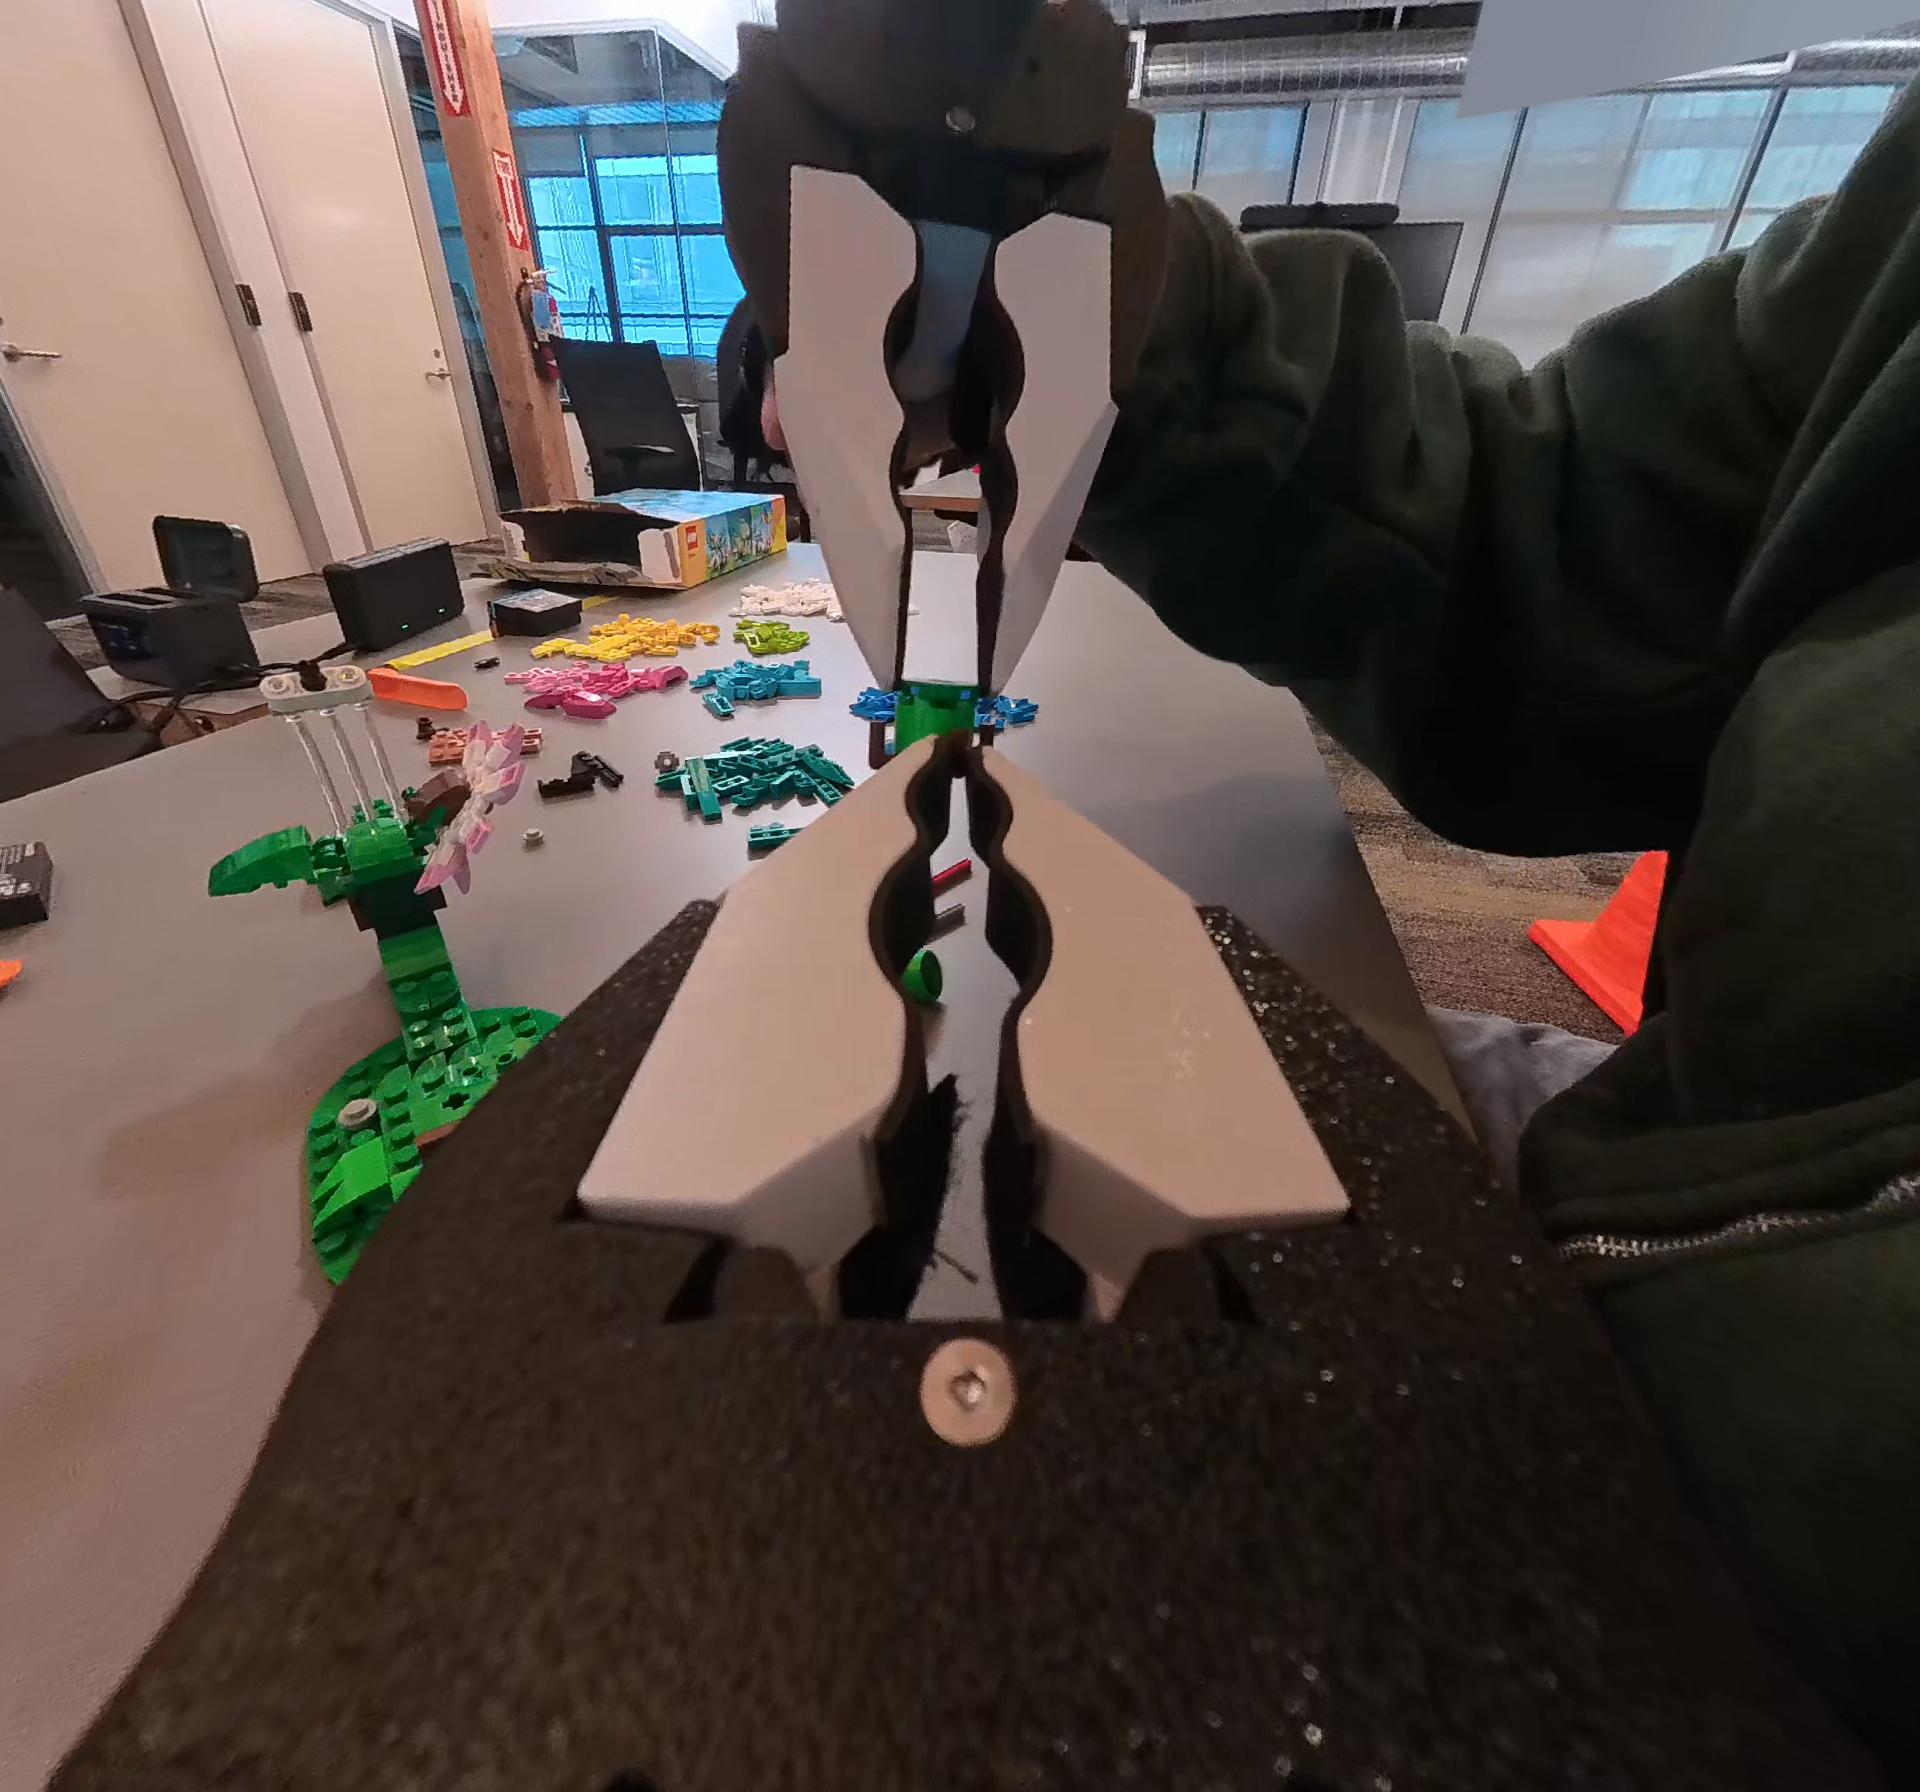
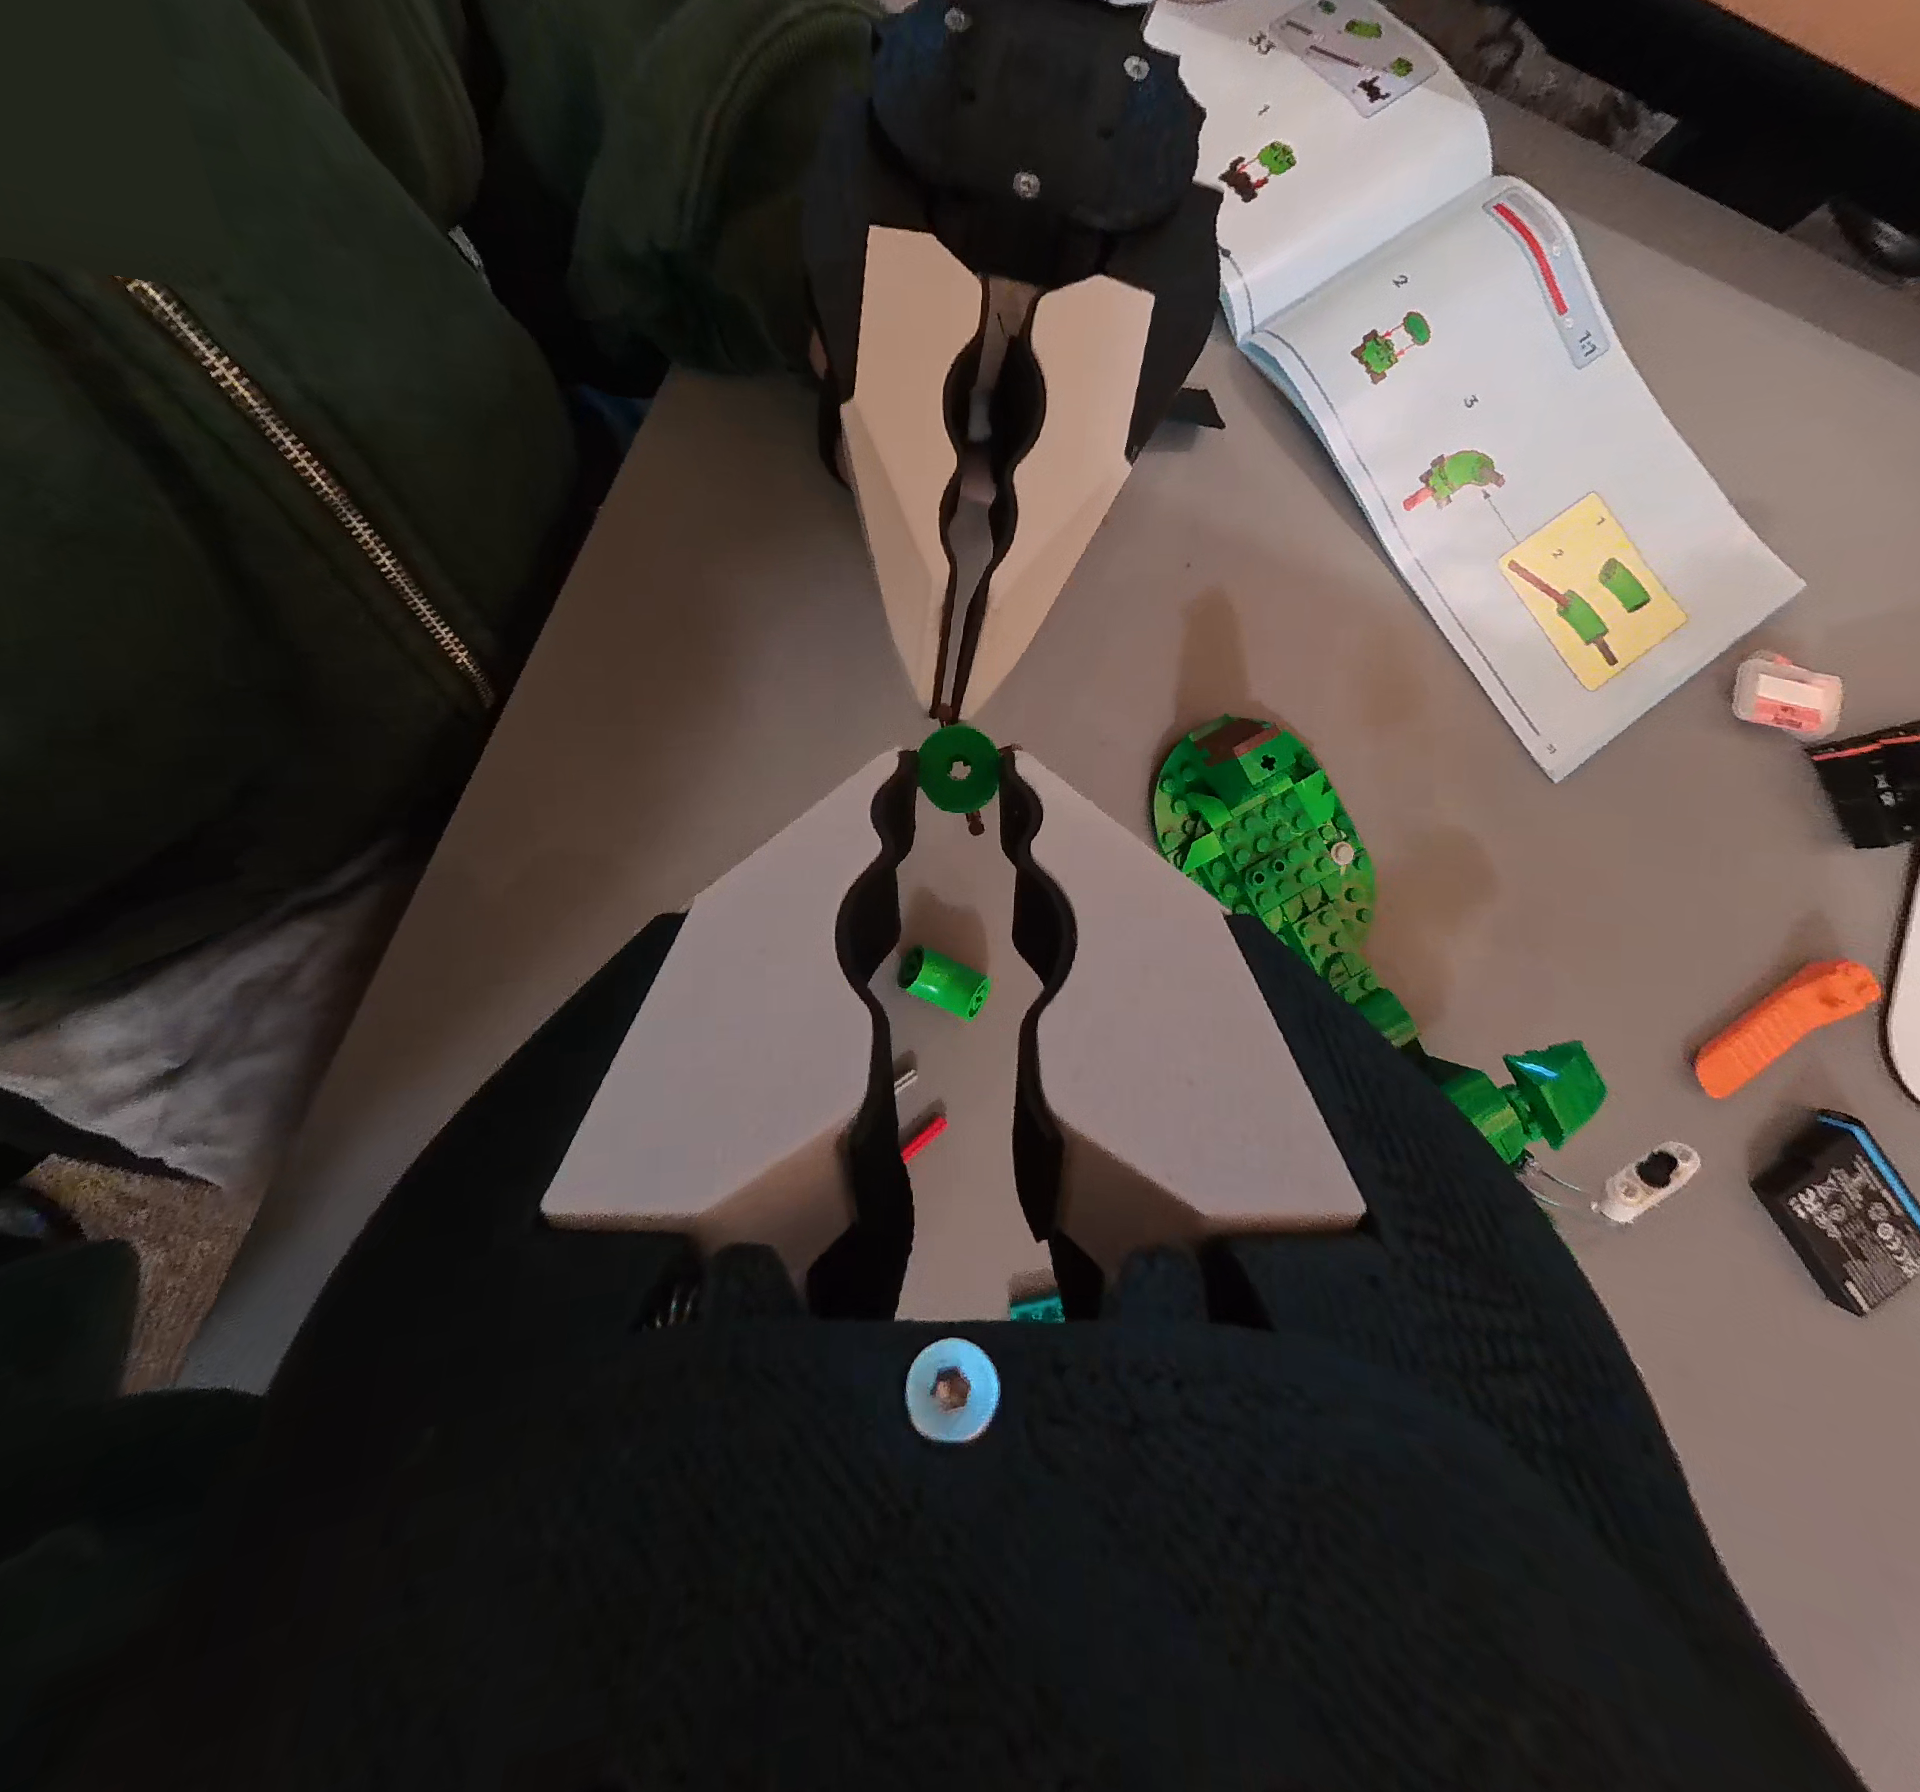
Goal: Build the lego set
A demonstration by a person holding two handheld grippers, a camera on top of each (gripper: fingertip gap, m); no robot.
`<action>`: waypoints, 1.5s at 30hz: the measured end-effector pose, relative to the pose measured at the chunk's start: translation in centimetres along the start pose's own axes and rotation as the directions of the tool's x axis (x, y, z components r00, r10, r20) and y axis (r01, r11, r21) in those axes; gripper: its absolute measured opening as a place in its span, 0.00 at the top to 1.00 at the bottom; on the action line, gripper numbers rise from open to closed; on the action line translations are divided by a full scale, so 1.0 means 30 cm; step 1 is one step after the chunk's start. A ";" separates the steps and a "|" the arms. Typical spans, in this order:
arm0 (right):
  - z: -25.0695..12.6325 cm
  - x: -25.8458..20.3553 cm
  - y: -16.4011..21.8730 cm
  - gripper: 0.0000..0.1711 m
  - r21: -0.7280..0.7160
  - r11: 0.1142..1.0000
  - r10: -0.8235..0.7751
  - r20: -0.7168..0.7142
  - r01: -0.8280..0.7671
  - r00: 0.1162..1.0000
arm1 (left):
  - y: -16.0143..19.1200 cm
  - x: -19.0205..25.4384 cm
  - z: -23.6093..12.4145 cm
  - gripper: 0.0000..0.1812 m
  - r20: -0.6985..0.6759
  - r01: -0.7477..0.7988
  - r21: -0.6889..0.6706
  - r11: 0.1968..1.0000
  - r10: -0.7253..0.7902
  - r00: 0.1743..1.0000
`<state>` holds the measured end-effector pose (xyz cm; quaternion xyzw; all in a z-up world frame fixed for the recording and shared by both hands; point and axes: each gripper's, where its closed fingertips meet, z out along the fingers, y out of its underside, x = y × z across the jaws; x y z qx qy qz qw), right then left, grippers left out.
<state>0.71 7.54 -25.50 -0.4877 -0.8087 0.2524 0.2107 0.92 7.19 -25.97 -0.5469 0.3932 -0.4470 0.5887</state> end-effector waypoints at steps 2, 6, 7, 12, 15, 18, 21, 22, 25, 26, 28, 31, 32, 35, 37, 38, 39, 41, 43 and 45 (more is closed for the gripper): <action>-0.001 -0.002 -0.002 0.91 -0.010 1.000 -0.007 0.004 0.007 1.000 | -0.002 0.002 -0.001 1.00 -0.006 0.006 0.005 1.000 -0.006 1.000; -0.008 -0.008 -0.009 0.92 -0.025 0.999 -0.022 0.016 0.022 1.000 | -0.014 0.007 -0.005 1.00 -0.032 0.038 0.033 0.999 -0.037 0.999; -0.010 -0.010 -0.011 0.91 -0.031 0.999 -0.025 0.022 0.026 0.999 | -0.018 0.009 -0.006 1.00 -0.039 0.045 0.040 0.998 -0.043 0.998; -0.013 -0.019 -0.017 0.91 -0.075 0.996 -0.049 0.050 0.053 0.998 | -0.025 0.019 -0.007 1.00 -0.069 0.067 0.055 0.996 -0.063 0.996; -0.013 -0.021 -0.022 0.91 -0.094 0.993 -0.061 0.064 0.067 0.996 | -0.028 0.023 -0.008 1.00 -0.083 0.079 0.062 0.995 -0.074 0.994; -0.012 -0.024 -0.029 0.92 -0.103 0.991 -0.074 0.074 0.081 0.995 | -0.031 0.024 -0.009 1.00 -0.089 0.088 0.069 0.994 -0.082 0.993; -0.012 -0.026 -0.029 0.92 -0.116 0.989 -0.080 0.078 0.089 0.994 | -0.033 0.026 -0.010 1.00 -0.093 0.090 0.071 0.993 -0.083 0.992; -0.012 -0.026 -0.029 0.92 -0.120 0.989 -0.081 0.078 0.090 0.994 | -0.033 0.026 -0.010 1.00 -0.094 0.090 0.072 0.993 -0.083 0.992; -0.013 -0.026 -0.027 0.92 -0.125 0.988 -0.080 0.077 0.090 0.994 | -0.033 0.027 -0.010 1.00 -0.096 0.091 0.073 0.993 -0.084 0.992; -0.013 -0.026 -0.027 0.91 -0.124 0.988 -0.080 0.076 0.089 0.994 | -0.033 0.027 -0.010 1.00 -0.096 0.092 0.073 0.993 -0.085 0.992; -0.013 -0.025 -0.028 0.92 -0.120 0.989 -0.080 0.075 0.088 0.994 | -0.034 0.026 -0.010 1.00 -0.097 0.093 0.074 0.993 -0.085 0.992; -0.013 -0.025 -0.028 0.92 -0.119 0.989 -0.081 0.073 0.090 0.994 | -0.034 0.026 -0.010 1.00 -0.096 0.094 0.075 0.993 -0.086 0.992; -0.013 -0.024 -0.029 0.92 -0.119 0.989 -0.083 0.071 0.091 0.994 | -0.034 0.025 -0.011 1.00 -0.096 0.093 0.076 0.993 -0.086 0.992; -0.014 -0.022 -0.030 0.91 -0.120 0.988 -0.087 0.066 0.094 0.994 | -0.036 0.023 -0.012 1.00 -0.095 0.098 0.081 0.992 -0.090 0.991; -0.016 -0.021 -0.030 0.91 -0.123 0.988 -0.088 0.064 0.096 0.994 | -0.036 0.022 -0.012 1.00 -0.094 0.098 0.082 0.992 -0.090 0.991; -0.016 -0.020 -0.030 0.91 -0.125 0.988 -0.088 0.063 0.096 0.994 | -0.037 0.022 -0.012 1.00 -0.094 0.099 0.083 0.992 -0.091 0.991; -0.017 -0.019 -0.029 0.91 -0.128 0.987 -0.089 0.060 0.096 0.994 | -0.037 0.021 -0.012 1.00 -0.093 0.099 0.084 0.992 -0.091 0.992; -0.021 -0.015 -0.029 0.91 -0.131 0.987 -0.091 0.055 0.097 0.994 | -0.039 0.020 -0.012 1.00 -0.090 0.098 0.087 0.991 -0.091 0.992; -0.025 -0.011 -0.036 0.91 -0.127 0.987 -0.094 0.054 0.100 0.994 | -0.046 0.015 -0.017 1.00 -0.086 0.103 0.104 0.989 -0.094 0.992; -0.033 -0.004 -0.054 0.91 -0.115 0.988 -0.101 0.055 0.107 0.993 | -0.064 0.012 -0.027 1.00 -0.094 0.120 0.142 0.983 -0.107 0.990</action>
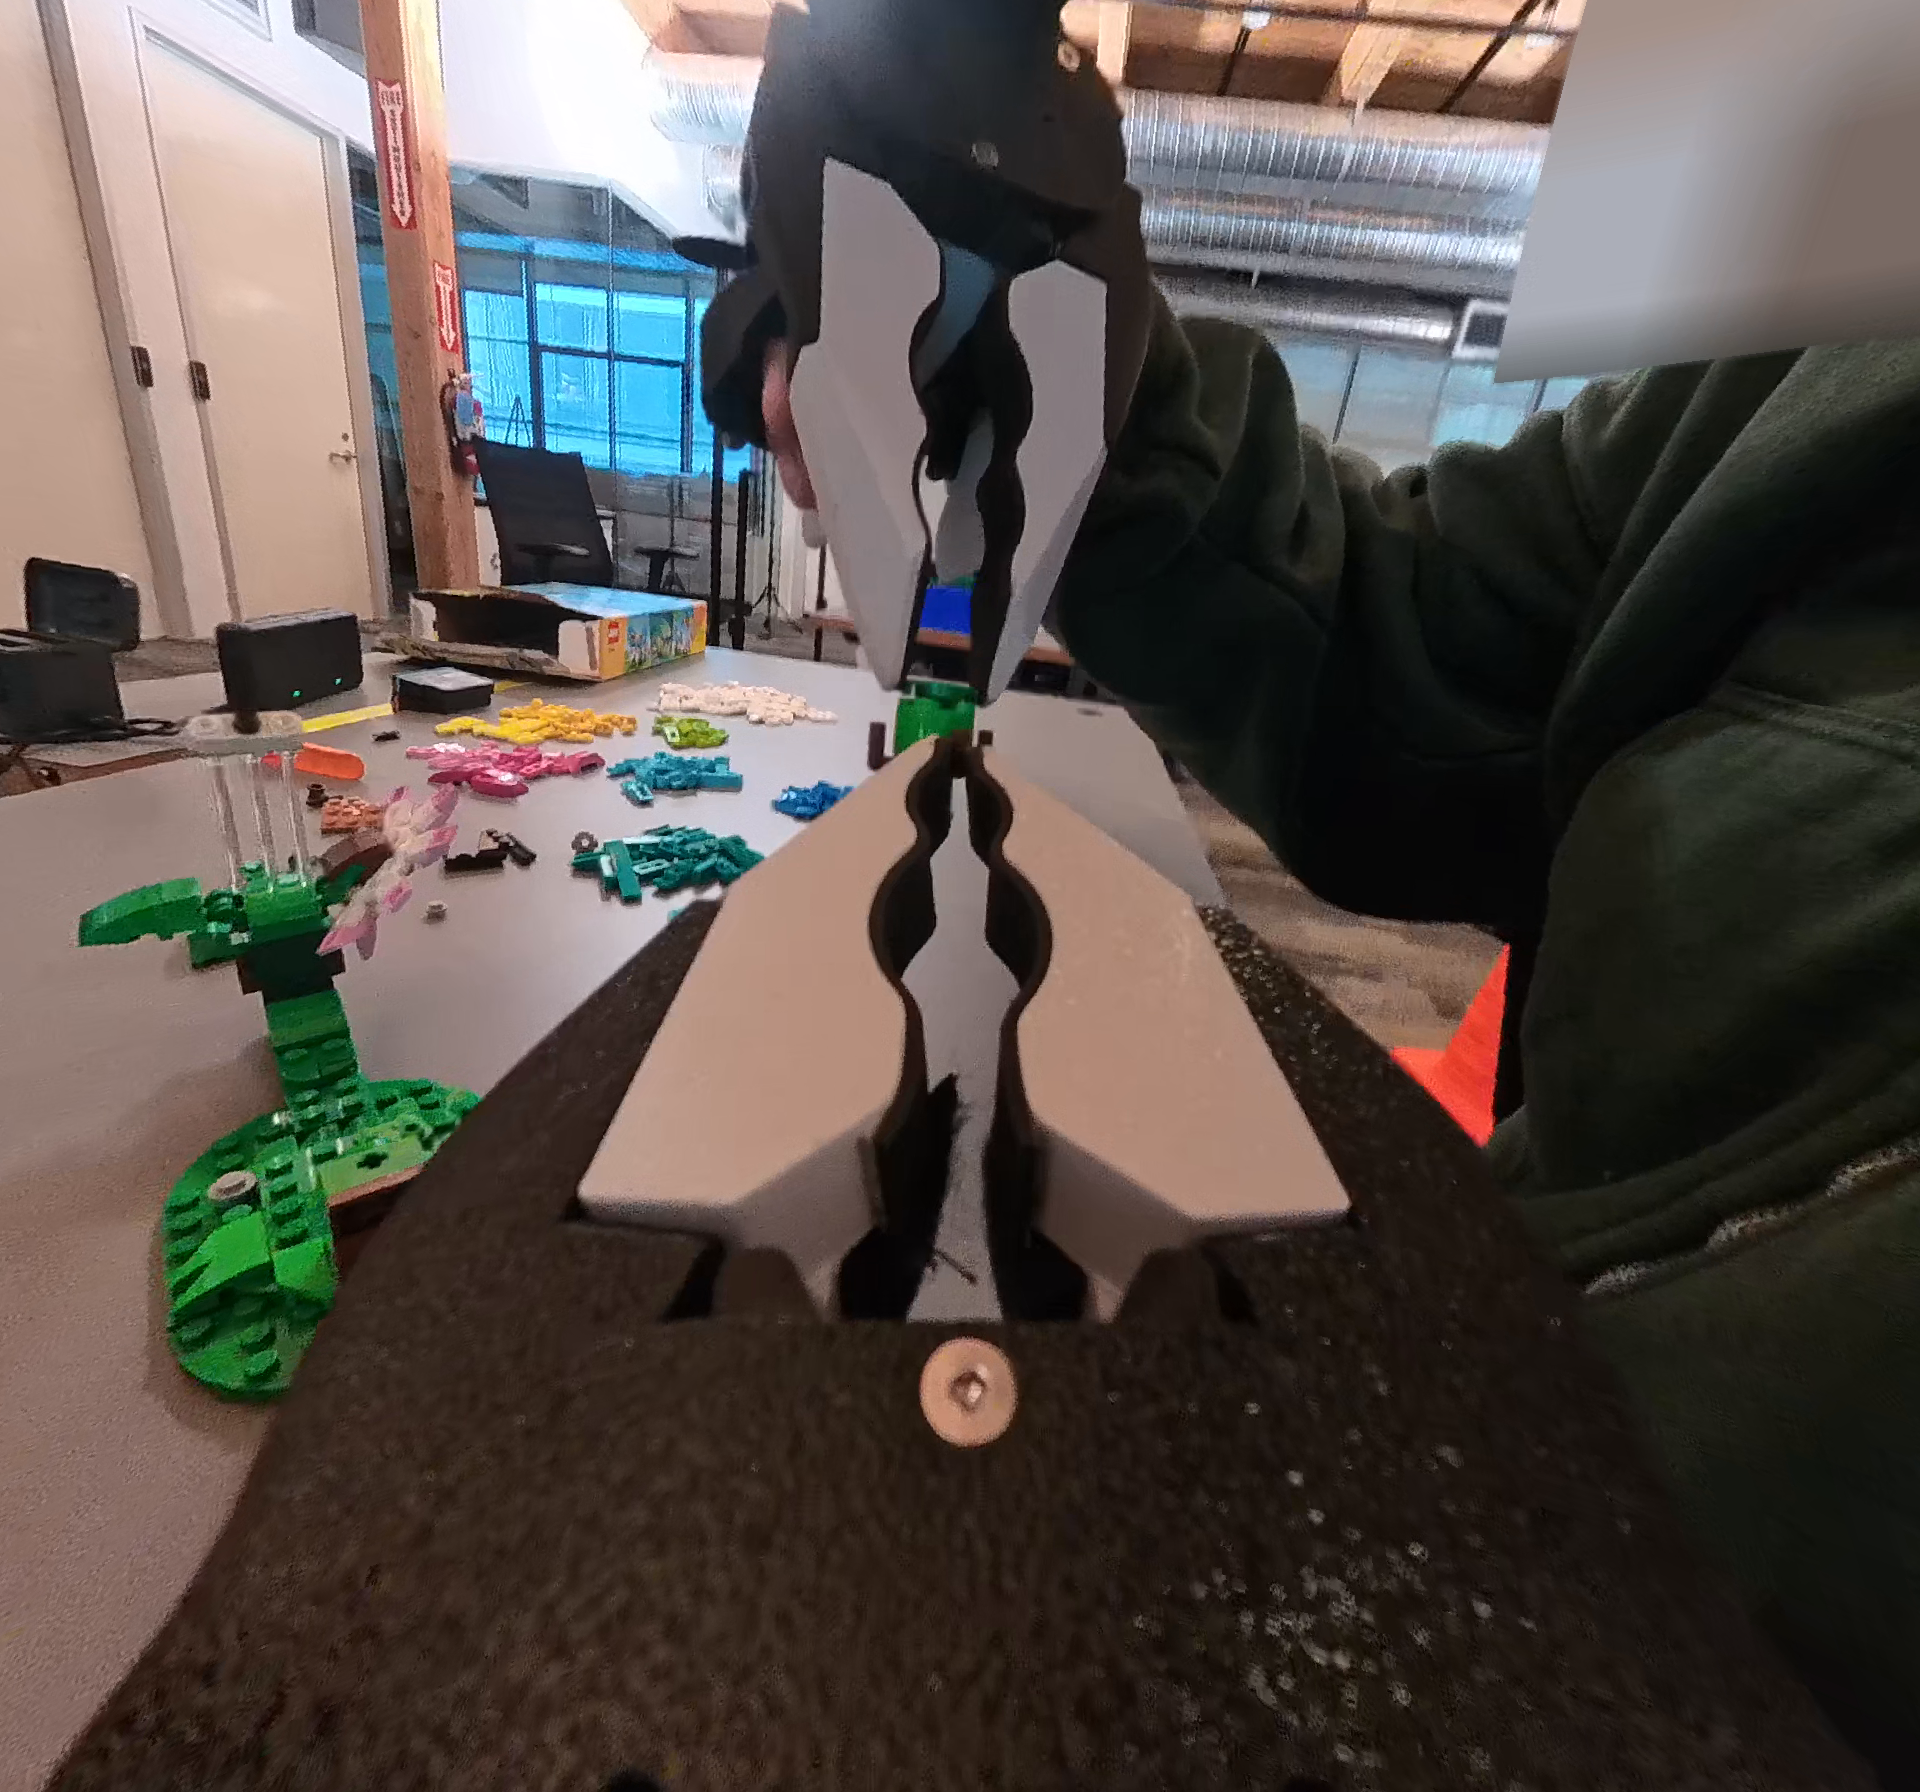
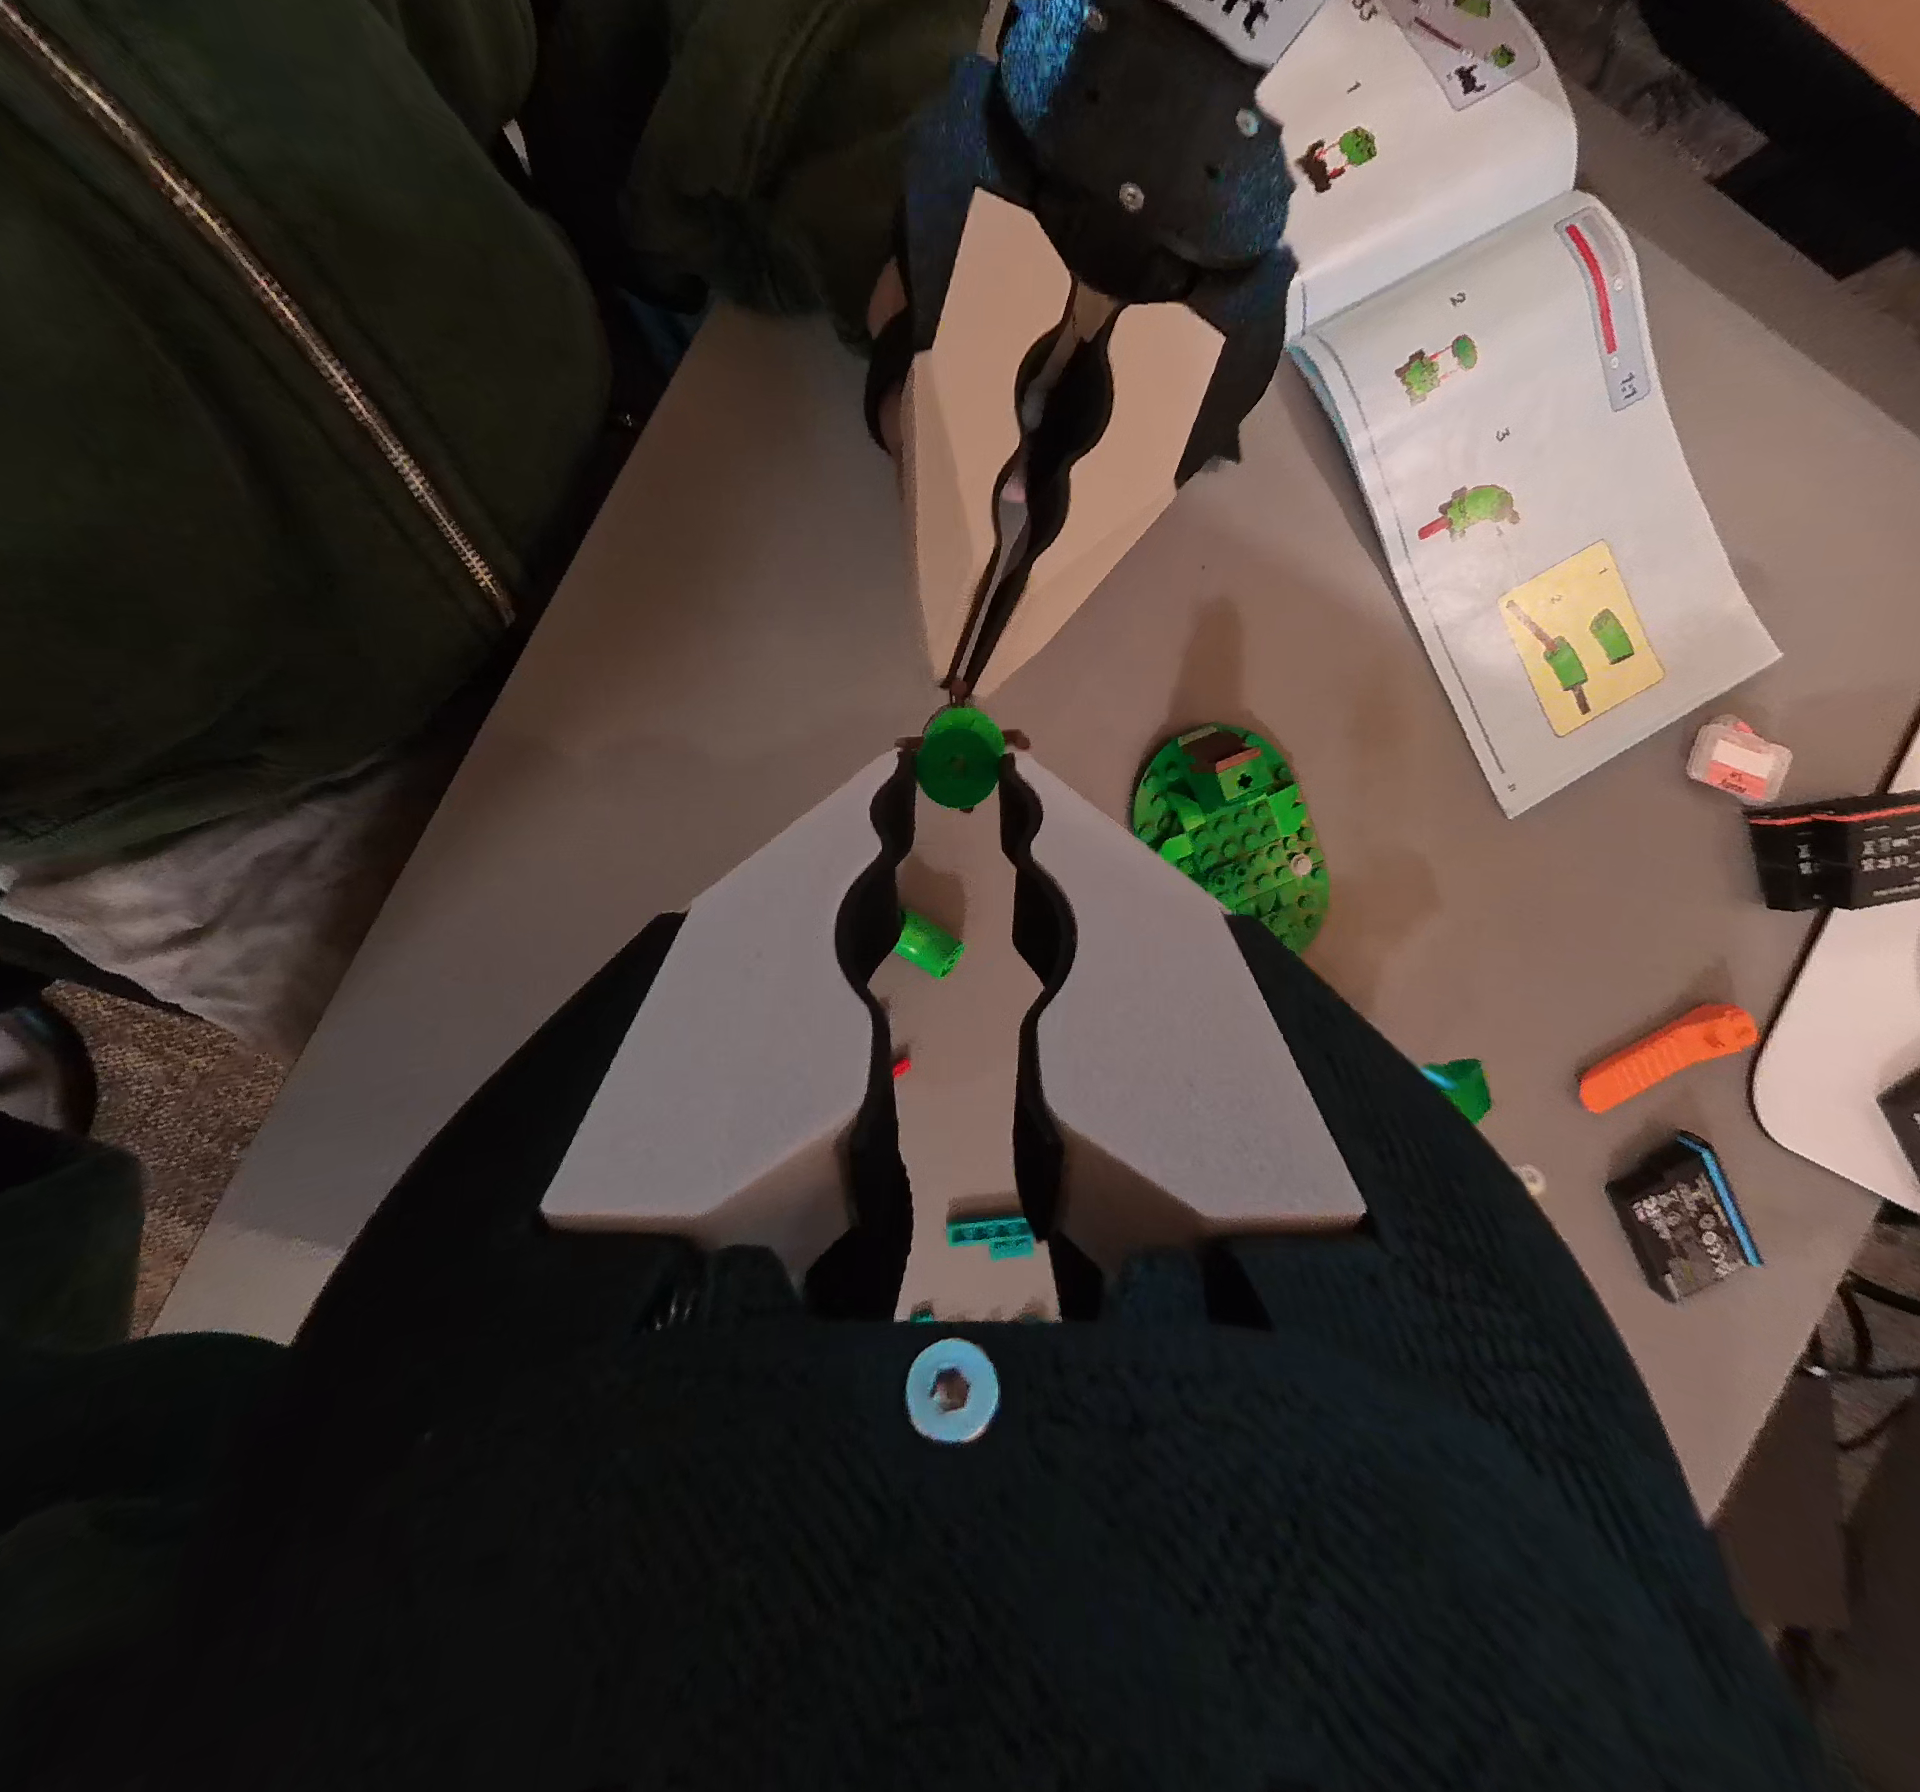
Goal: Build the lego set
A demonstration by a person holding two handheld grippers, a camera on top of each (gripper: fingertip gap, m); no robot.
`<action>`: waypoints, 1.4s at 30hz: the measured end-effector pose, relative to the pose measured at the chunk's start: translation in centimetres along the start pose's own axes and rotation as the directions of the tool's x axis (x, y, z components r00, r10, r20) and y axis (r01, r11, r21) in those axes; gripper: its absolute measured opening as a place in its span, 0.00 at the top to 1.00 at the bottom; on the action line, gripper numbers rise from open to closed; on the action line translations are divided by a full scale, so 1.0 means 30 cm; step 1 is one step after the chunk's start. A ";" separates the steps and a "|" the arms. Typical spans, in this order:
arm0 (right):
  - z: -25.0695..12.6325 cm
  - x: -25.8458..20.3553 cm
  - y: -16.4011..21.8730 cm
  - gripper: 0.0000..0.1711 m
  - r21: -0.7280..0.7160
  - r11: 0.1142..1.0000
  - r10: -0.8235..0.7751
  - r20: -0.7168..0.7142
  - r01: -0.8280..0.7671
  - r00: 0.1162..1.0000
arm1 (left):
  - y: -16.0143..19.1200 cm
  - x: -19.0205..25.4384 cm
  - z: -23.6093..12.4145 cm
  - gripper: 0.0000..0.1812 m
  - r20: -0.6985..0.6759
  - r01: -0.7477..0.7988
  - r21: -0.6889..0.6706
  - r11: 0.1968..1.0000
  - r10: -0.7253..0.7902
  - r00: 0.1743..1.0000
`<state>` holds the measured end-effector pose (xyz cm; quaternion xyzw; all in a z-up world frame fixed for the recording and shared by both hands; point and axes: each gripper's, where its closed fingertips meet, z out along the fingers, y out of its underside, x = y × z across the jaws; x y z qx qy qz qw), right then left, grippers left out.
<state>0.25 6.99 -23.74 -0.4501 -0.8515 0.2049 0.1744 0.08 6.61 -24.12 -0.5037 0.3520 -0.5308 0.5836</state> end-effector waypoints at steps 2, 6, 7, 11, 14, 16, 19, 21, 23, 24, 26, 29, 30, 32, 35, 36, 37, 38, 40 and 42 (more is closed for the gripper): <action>-0.015 0.007 -0.022 0.92 0.013 1.000 -0.004 0.015 0.004 1.000 | -0.027 -0.001 -0.012 1.00 -0.010 0.021 0.056 0.998 -0.020 1.000; -0.028 0.022 -0.046 0.92 -0.011 1.000 -0.021 0.028 0.021 0.999 | -0.066 -0.011 -0.034 1.00 -0.023 0.071 0.137 0.988 -0.068 0.997; -0.028 0.026 -0.050 0.92 -0.018 1.000 -0.025 0.030 0.025 0.999 | -0.068 -0.012 -0.035 1.00 -0.023 0.070 0.141 0.987 -0.068 0.997; -0.025 0.034 -0.055 0.91 -0.042 0.999 -0.025 0.045 0.027 0.999 | -0.062 -0.005 -0.029 1.00 -0.028 0.059 0.128 0.990 -0.056 0.998; -0.020 0.034 -0.057 0.91 -0.053 0.998 -0.024 0.061 0.028 0.998 | -0.061 -0.005 -0.028 1.00 -0.029 0.060 0.128 0.990 -0.056 0.998; -0.019 0.034 -0.060 0.91 -0.058 0.998 -0.029 0.064 0.033 0.998 | -0.060 -0.004 -0.027 1.00 -0.029 0.057 0.125 0.990 -0.054 0.998; -0.017 0.034 -0.063 0.92 -0.065 0.997 -0.033 0.067 0.038 0.997 | -0.061 -0.005 -0.027 1.00 -0.029 0.059 0.126 0.990 -0.056 0.998; -0.016 0.032 -0.063 0.92 -0.068 0.997 -0.035 0.070 0.040 0.997 | -0.060 -0.005 -0.027 1.00 -0.030 0.059 0.125 0.990 -0.055 0.998; -0.015 0.032 -0.062 0.92 -0.072 0.997 -0.036 0.071 0.041 0.997 | -0.059 -0.005 -0.027 1.00 -0.029 0.057 0.123 0.991 -0.054 0.998; -0.015 0.032 -0.062 0.92 -0.074 0.996 -0.037 0.071 0.042 0.997 | -0.059 -0.005 -0.026 1.00 -0.029 0.057 0.122 0.991 -0.054 0.998; -0.015 0.032 -0.061 0.92 -0.078 0.996 -0.038 0.072 0.043 0.997 | -0.057 -0.004 -0.026 1.00 -0.030 0.057 0.120 0.991 -0.053 0.998; -0.014 0.033 -0.060 0.91 -0.084 0.995 -0.040 0.070 0.046 0.997 | -0.057 -0.004 -0.025 1.00 -0.030 0.056 0.118 0.991 -0.052 0.998; -0.013 0.035 -0.059 0.91 -0.088 0.995 -0.041 0.068 0.047 0.997 | -0.057 -0.003 -0.025 1.00 -0.031 0.055 0.119 0.991 -0.052 0.998; -0.012 0.035 -0.058 0.90 -0.092 0.995 -0.040 0.069 0.046 0.997 | -0.057 -0.003 -0.025 1.00 -0.032 0.056 0.118 0.991 -0.052 0.998; -0.012 0.036 -0.059 0.90 -0.090 0.995 -0.040 0.067 0.046 0.997 | -0.055 -0.002 -0.023 1.00 -0.032 0.054 0.114 0.992 -0.051 0.998; -0.014 0.037 -0.060 0.90 -0.087 0.995 -0.039 0.064 0.045 0.997 | -0.054 -0.002 -0.023 1.00 -0.033 0.054 0.112 0.992 -0.050 0.998; -0.016 0.039 -0.059 0.88 -0.085 0.995 -0.037 0.058 0.042 0.998 | -0.054 -0.001 -0.023 1.00 -0.032 0.053 0.111 0.992 -0.050 0.998; -0.020 0.042 -0.057 0.86 -0.085 0.996 -0.035 0.045 0.039 0.998 | -0.054 -0.001 -0.023 1.00 -0.032 0.053 0.112 0.992 -0.049 0.998; -0.032 0.050 -0.057 0.83 -0.062 0.998 -0.027 -0.002 0.027 1.000 | -0.055 -0.003 -0.024 1.00 -0.029 0.052 0.114 0.992 -0.049 0.998; -0.044 0.060 -0.061 0.79 -0.006 1.000 -0.027 -0.091 0.027 0.995 | -0.057 -0.006 -0.027 1.00 -0.021 0.052 0.117 0.992 -0.050 0.999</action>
